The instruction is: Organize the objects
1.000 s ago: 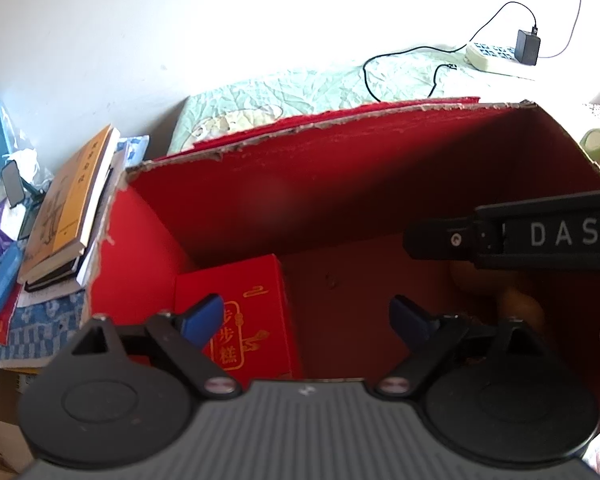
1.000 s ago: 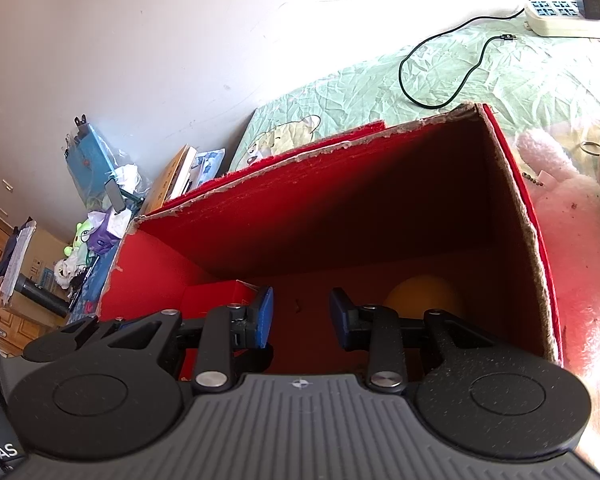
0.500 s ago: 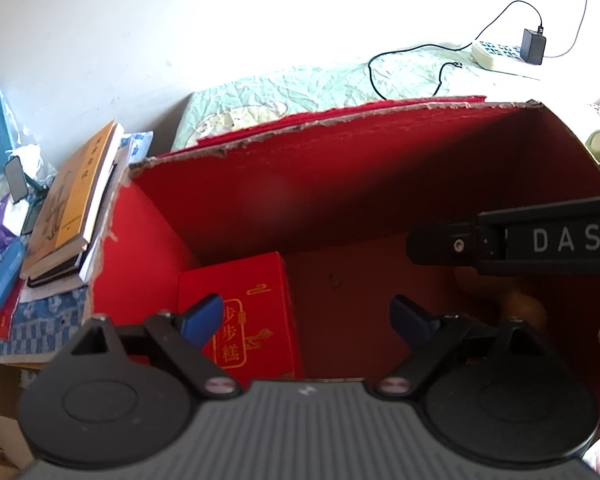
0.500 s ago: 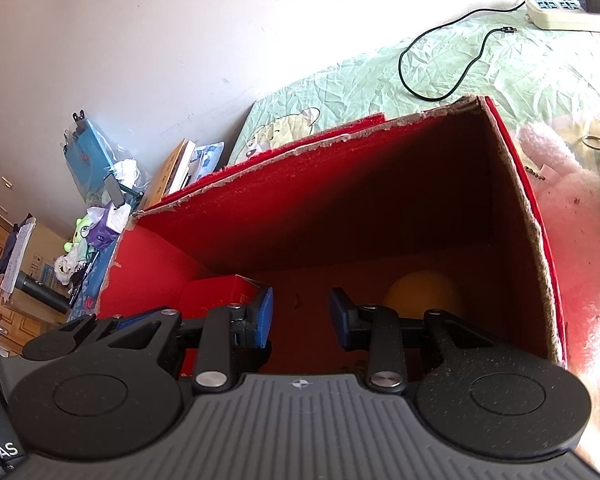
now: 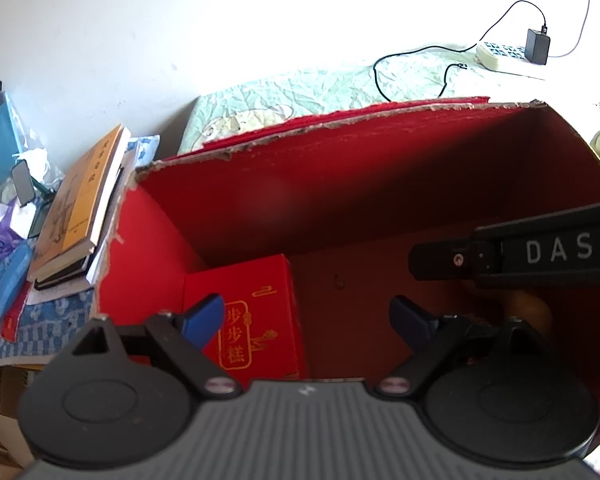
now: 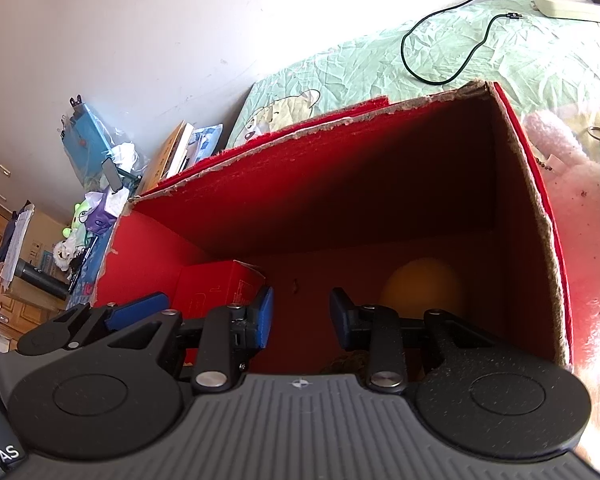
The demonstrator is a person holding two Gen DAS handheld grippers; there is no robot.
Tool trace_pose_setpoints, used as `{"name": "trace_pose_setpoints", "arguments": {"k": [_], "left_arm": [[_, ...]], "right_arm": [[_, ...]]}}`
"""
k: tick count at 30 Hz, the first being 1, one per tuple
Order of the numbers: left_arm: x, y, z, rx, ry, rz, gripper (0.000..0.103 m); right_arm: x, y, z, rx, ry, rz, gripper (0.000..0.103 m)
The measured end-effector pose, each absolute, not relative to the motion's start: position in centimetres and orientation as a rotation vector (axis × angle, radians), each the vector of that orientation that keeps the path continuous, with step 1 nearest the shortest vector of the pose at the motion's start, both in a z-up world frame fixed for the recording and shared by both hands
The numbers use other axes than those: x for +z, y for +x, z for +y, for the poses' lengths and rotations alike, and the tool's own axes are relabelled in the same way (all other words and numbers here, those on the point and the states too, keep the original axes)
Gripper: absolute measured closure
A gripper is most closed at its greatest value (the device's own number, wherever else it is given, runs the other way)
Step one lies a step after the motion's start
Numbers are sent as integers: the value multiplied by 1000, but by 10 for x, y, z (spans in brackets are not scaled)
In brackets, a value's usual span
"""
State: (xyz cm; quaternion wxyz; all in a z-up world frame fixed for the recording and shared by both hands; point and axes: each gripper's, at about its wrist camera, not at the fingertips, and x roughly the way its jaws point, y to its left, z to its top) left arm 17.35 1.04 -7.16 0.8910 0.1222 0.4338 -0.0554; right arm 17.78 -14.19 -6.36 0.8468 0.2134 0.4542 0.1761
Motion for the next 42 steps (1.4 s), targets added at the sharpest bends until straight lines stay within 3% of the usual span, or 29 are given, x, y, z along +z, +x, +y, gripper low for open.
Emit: {"name": "trace_pose_setpoints", "arguments": {"k": [23,42], "left_arm": [[-68,168,17,-168,220,875,11],[-9,88,82,-327,82,753,8]], "right_arm": [[-57,164,-142,244,409,855,69],[-13,70,-167,324,474,636,68]]}}
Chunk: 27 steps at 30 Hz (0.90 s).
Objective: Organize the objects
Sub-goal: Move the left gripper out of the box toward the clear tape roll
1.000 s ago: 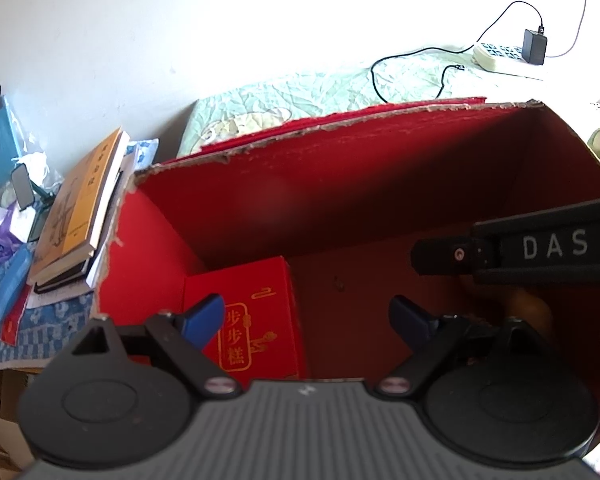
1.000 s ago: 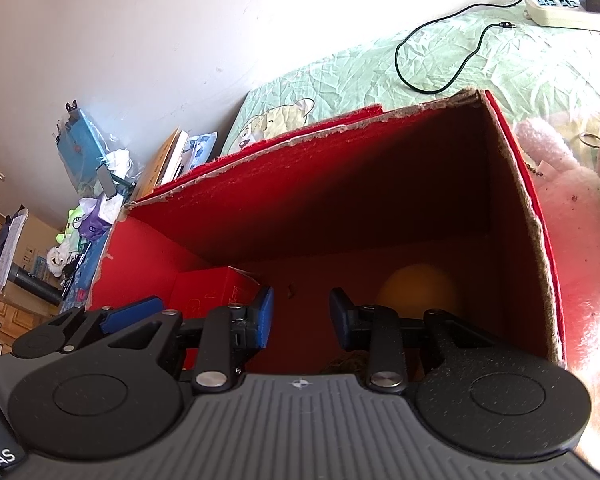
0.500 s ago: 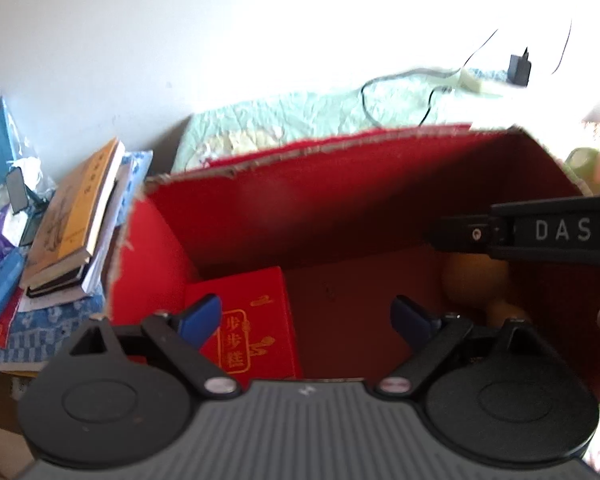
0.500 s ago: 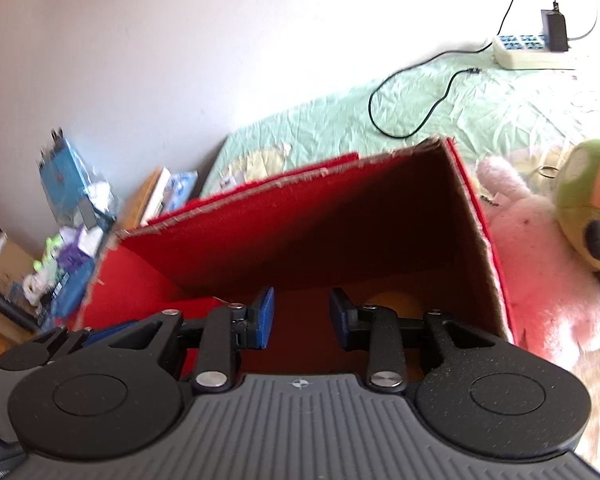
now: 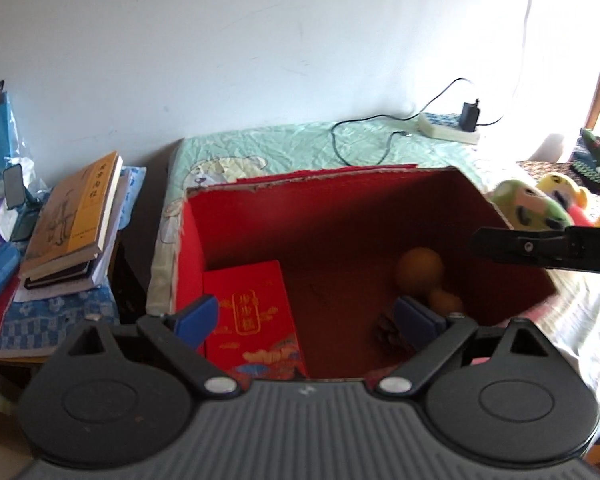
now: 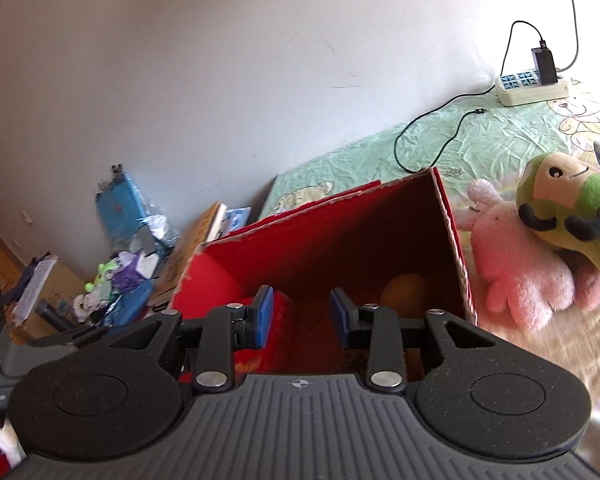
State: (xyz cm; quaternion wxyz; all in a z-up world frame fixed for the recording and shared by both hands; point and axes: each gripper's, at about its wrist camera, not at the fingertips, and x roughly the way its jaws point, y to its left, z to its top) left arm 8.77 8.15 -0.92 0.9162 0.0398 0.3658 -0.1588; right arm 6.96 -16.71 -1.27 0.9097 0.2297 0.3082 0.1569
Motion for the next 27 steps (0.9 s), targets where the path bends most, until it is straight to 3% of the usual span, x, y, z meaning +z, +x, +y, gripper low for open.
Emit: {"name": "trace_pose_setpoints", "arguments": {"k": [6,13,20,25,27], "left_arm": [[-13,62,104,-510,-10,812,8],[-26,30,93,-698,75,885,8],[-43,26,107,-615,60,933,9],[-46,32,141,-485,-20,930,13],[-49,35,151,-430,-49,944,20]], "right_arm": [[-18,42,-171,433,503,656,69],[-38,27,-159,559,515,764,69],[-60,25,-142,585,538,862,69],[-65,28,-122,630,488,888,69],[-66,32,-114,643,473,890,69]]}}
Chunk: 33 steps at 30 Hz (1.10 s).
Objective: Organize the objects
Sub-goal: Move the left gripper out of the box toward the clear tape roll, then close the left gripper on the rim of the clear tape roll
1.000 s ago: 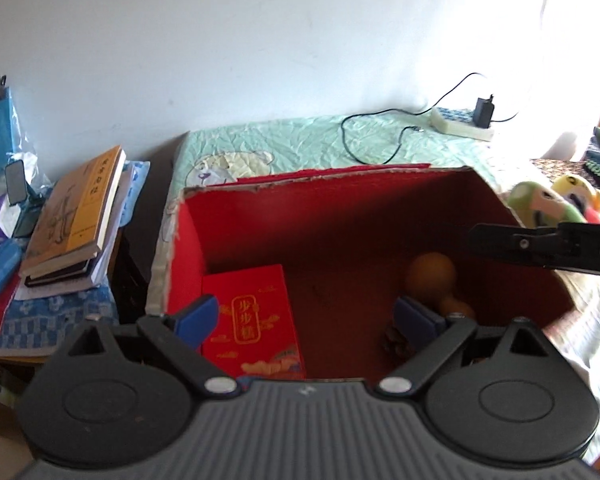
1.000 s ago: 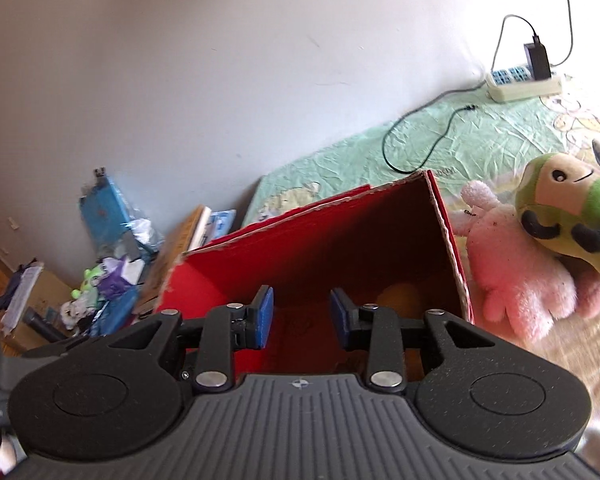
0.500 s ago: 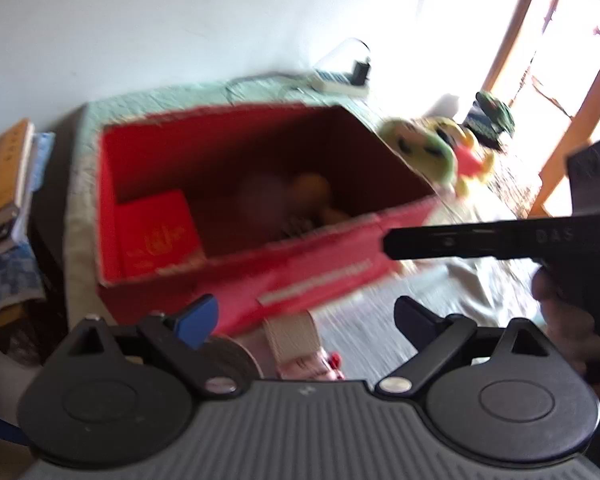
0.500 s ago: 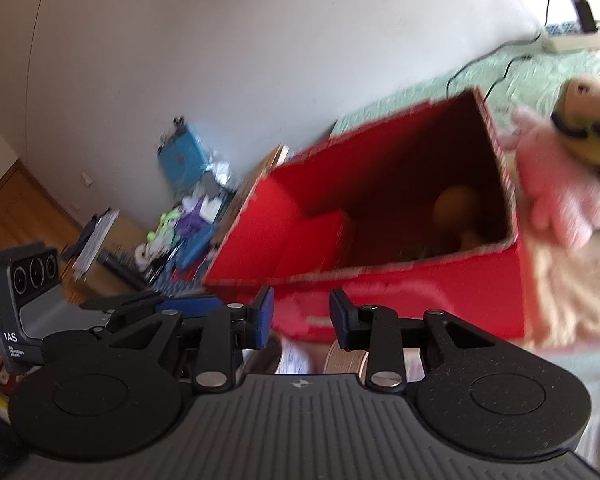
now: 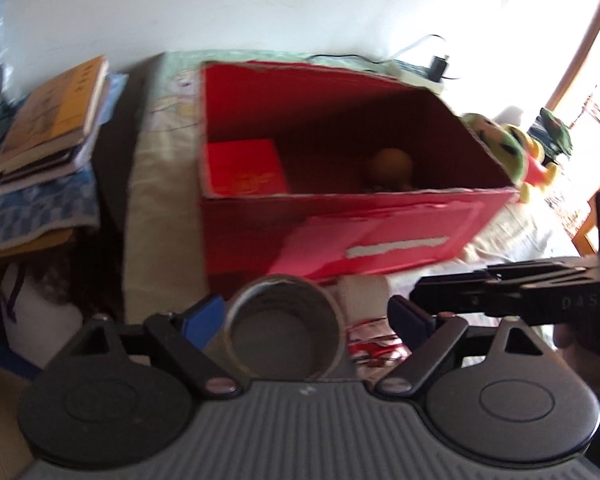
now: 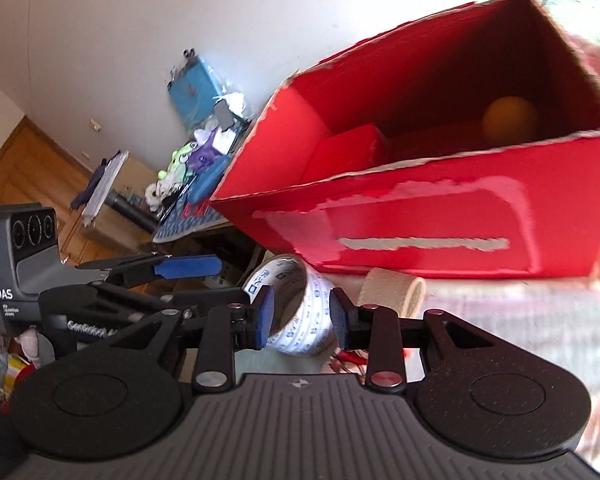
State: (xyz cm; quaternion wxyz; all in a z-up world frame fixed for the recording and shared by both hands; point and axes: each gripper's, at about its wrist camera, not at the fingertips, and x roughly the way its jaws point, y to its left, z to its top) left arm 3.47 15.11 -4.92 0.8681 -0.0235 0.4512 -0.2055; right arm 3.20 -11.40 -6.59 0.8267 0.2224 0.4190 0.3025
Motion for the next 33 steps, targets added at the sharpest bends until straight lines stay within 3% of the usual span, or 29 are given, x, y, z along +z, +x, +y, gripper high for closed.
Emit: {"name": "trace_pose_setpoints", "arguments": {"k": [6,9,13,15,19,28,33], "left_arm": [[-76,41,160,-311,-59,1028,44],[-86,42,160,-271,-58,1061,52],[-93,45,160,-247,-69,1077,63],[-94,45,160,-254,-73,1082,77],[-95,42,157,-246,-47,1070,81],[-81,34,155,-289,-35,1042,82],[-51,16,155,-354,-46,941,82]], "right_arm": [[-70,46,-90,651,428,927,69],[-72,51,-74,635,356,950,70],[-79,56,-60,603,329,993,76],[-84,58,-58,587,336,1009,82],[-88,56,-60,560,345,1019,90],[-79,47,-66,567,332,1014,93],[-56,34,-83,590,375,939,93]]}}
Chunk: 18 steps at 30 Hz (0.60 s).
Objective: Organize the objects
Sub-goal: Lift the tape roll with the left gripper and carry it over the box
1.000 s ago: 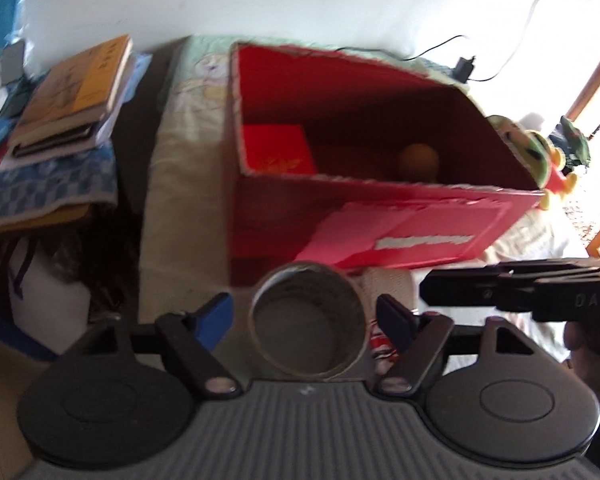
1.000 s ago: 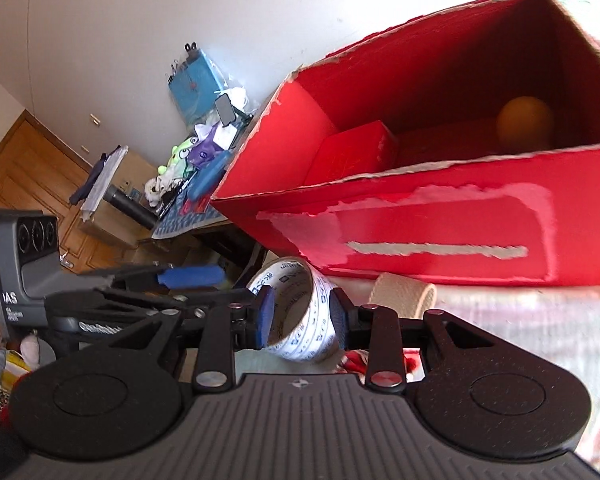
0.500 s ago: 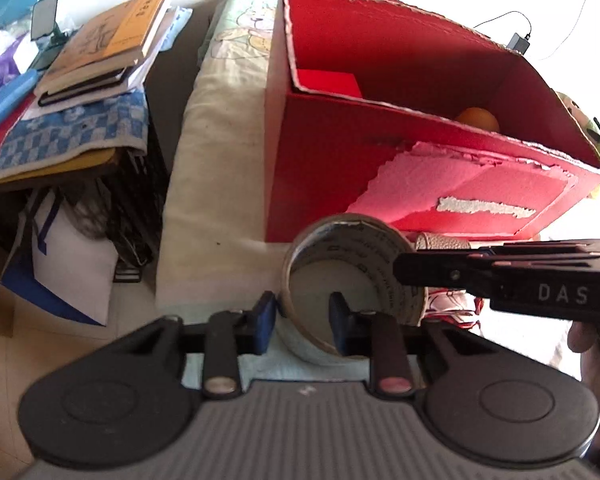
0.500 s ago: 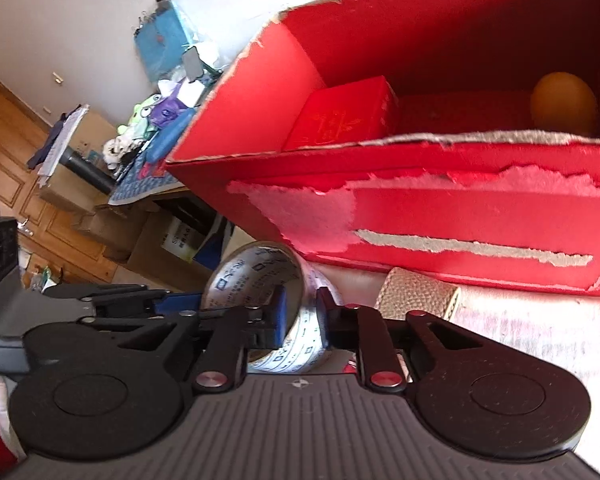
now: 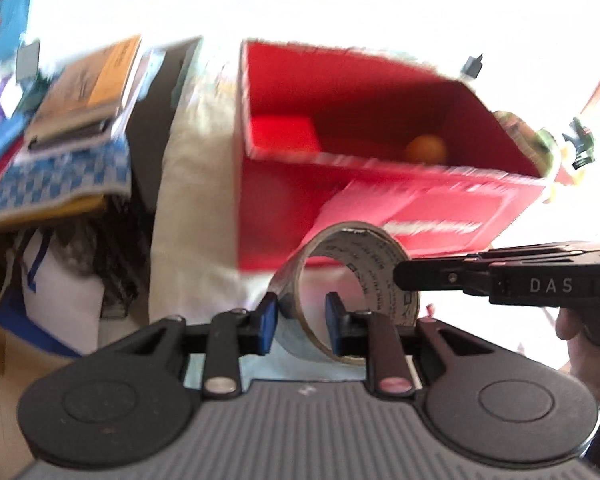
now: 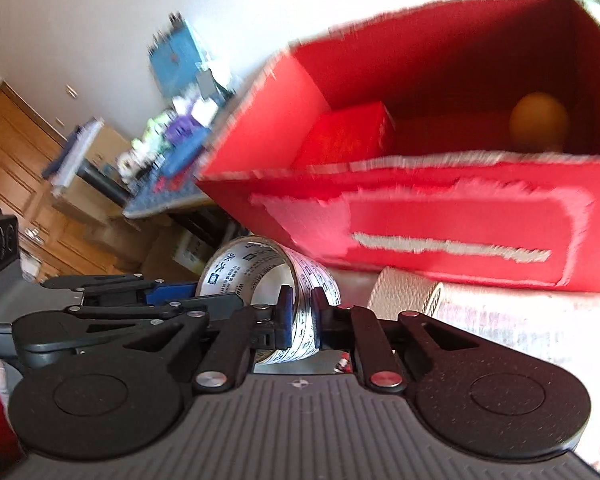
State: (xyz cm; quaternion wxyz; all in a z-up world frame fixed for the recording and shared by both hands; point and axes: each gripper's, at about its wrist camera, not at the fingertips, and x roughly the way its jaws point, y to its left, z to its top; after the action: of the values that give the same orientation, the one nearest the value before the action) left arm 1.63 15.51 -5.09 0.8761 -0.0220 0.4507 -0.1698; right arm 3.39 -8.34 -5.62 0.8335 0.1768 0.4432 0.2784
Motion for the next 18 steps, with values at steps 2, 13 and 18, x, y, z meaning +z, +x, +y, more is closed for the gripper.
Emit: {"name": "trace_pose_setpoints", "arguments": {"k": [2,13,18], "left_arm": [[-38,10,153,-379,-38,895,82],[19,-3,137,-461,-15,691,82],[35,11,129,-512,-45,642,82]], "right_arm": [[-44,27,-92,595,390,892,93],[2,2,-114,566,422,732,92],[19,2,-124,538,433,647,92]]}}
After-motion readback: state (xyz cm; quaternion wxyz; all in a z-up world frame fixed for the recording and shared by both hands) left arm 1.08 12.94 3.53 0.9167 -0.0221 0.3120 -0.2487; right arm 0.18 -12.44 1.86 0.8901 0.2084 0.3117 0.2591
